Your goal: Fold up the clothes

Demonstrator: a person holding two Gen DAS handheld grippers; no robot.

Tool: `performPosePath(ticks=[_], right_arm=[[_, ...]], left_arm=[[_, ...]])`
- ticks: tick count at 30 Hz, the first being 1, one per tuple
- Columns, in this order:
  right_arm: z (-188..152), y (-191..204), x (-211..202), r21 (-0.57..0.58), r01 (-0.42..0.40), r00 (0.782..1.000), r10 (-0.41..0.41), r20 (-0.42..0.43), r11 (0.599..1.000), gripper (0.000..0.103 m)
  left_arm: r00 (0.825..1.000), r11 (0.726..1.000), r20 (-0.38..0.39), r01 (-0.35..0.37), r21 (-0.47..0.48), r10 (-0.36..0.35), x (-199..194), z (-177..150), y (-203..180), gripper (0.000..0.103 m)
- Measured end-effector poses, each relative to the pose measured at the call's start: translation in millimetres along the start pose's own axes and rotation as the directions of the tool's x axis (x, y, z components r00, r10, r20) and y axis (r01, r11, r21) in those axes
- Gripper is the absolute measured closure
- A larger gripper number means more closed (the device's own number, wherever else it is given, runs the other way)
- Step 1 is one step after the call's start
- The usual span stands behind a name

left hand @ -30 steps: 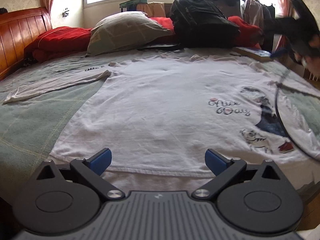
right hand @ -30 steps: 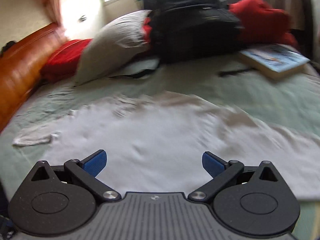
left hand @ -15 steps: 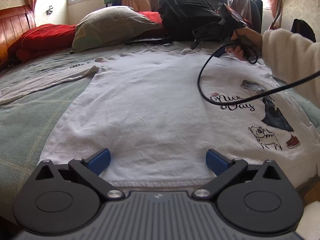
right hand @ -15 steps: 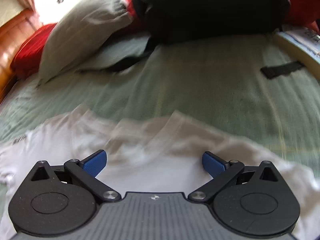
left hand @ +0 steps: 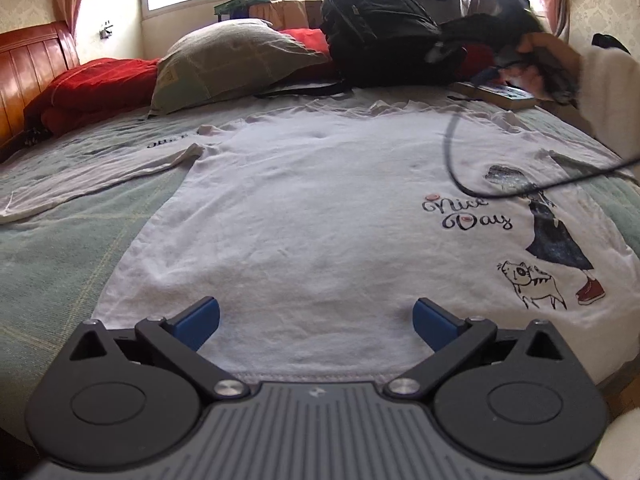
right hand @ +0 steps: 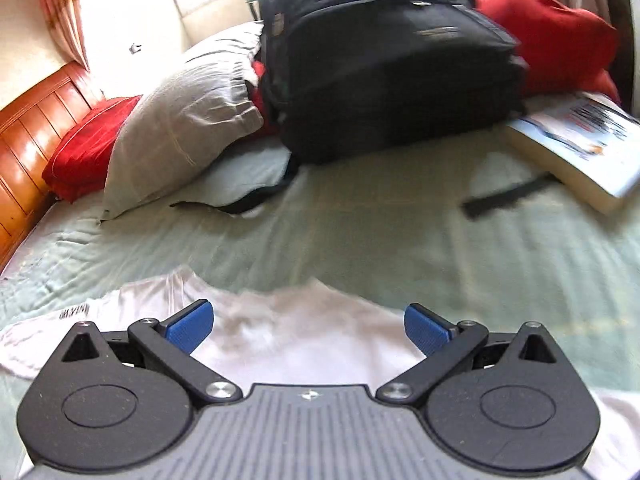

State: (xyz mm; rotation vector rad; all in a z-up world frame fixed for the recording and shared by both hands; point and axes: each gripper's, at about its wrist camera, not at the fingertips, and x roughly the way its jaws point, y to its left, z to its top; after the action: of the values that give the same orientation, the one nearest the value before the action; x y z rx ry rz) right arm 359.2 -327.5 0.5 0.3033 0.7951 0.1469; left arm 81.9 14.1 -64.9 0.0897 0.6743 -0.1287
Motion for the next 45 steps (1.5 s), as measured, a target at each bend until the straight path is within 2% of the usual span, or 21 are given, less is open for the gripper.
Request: performPosePath(ticks=[4, 9, 14, 16, 17, 19, 22, 24, 26, 29, 32, 35, 38, 41, 44, 45], right_arm=[[-18.8, -37.5, -31.1, 0.067, 0.001, 0.999, 0.002, -0.045, 0.998, 0.000], [-45.2, -80.7, -17.6, 0.160, 0.058, 0.993, -0.039, -0.115, 0.985, 0.000], [-41.5, -115.7, -1.9, 0.248, 0.093, 0.996, -0.087, -0.035, 0.964, 0.000], [-33.0, -121.3, 0.4, 0.249, 0.167, 0.986, -0.165, -0.029, 0.954, 0.000], [-29.5, -122.2, 0.3, 0.252, 0.193, 0.981, -0.192, -0.031, 0.948, 0.000], [-27.4, -114.8, -8.6, 0.269, 0.189, 0.982, -0.189, -0.024, 0.945, 0.000], [-32.9, -89.9, -23.2, 0.211, 0.090, 0.996, -0.091, -0.004, 0.973, 0.000], [-37.0, -74.2, -20.7, 0.168, 0.041, 0.998, -0.034, -0.043, 0.985, 0.000], [-39.3, -62.6, -11.6, 0.126, 0.027, 0.997, -0.019, -0.070, 0.992, 0.000], [-38.1, -60.0, 12.2, 0.097, 0.087, 0.992, -0.077, -0.095, 0.991, 0.000], [-28.9, -72.5, 36.9, 0.081, 0.182, 0.981, -0.176, -0.077, 0.980, 0.000], [-17.7, -80.2, 33.7, 0.145, 0.186, 0.982, -0.180, -0.049, 0.972, 0.000], [-15.1, -72.2, 13.9, 0.153, 0.149, 0.989, -0.148, -0.016, 0.977, 0.000], [-21.2, -54.4, -5.0, 0.121, 0.101, 0.995, -0.100, -0.019, 0.987, 0.000], [-31.8, -45.4, -2.2, 0.124, 0.025, 0.997, -0.016, -0.074, 0.992, 0.000], [-33.4, -45.4, 4.3, 0.123, 0.033, 0.996, -0.022, -0.085, 0.992, 0.000]], left_arm=[[1.000, 1.000, -0.004, -0.002, -0.028, 0.001, -1.8, 3.0, -4.4, 0.001], [1.000, 1.000, -0.013, -0.013, 0.008, 0.013, 0.2, 4.2, -14.4, 0.001], [0.999, 0.999, -0.002, -0.032, 0.016, 0.032, -4.2, 7.1, -19.2, 0.001], [0.999, 0.999, 0.005, -0.039, 0.009, 0.039, -6.6, 8.1, -18.3, 0.001], [0.999, 0.999, 0.009, -0.040, 0.007, 0.040, -7.8, 8.5, -18.0, 0.001], [0.999, 0.999, 0.014, -0.040, 0.006, 0.040, -8.6, 9.4, -17.9, 0.001], [0.999, 0.999, 0.016, -0.036, 0.010, 0.036, -7.1, 10.6, -19.2, 0.001], [0.999, 0.999, 0.010, -0.031, 0.016, 0.031, -4.6, 10.4, -20.5, 0.001], [1.000, 0.999, 0.004, -0.030, 0.023, 0.030, -2.5, 9.5, -21.4, 0.001], [0.999, 0.999, 0.003, -0.040, 0.019, 0.040, -2.3, 9.7, -18.8, 0.001], [0.999, 0.999, 0.004, -0.045, 0.006, 0.045, -2.4, 10.1, -15.4, 0.001], [0.999, 0.999, 0.007, -0.048, -0.003, 0.048, -2.7, 10.3, -13.0, 0.001], [0.999, 0.999, 0.007, -0.045, -0.006, 0.045, -1.8, 10.3, -12.2, 0.001], [0.999, 0.999, 0.005, -0.038, -0.001, 0.038, -0.1, 9.8, -12.8, 0.001], [0.999, 0.999, 0.002, -0.034, 0.003, 0.034, 1.9, 9.4, -13.1, 0.001], [0.999, 0.999, 0.000, -0.034, 0.003, 0.034, 2.4, 9.4, -13.0, 0.001]])
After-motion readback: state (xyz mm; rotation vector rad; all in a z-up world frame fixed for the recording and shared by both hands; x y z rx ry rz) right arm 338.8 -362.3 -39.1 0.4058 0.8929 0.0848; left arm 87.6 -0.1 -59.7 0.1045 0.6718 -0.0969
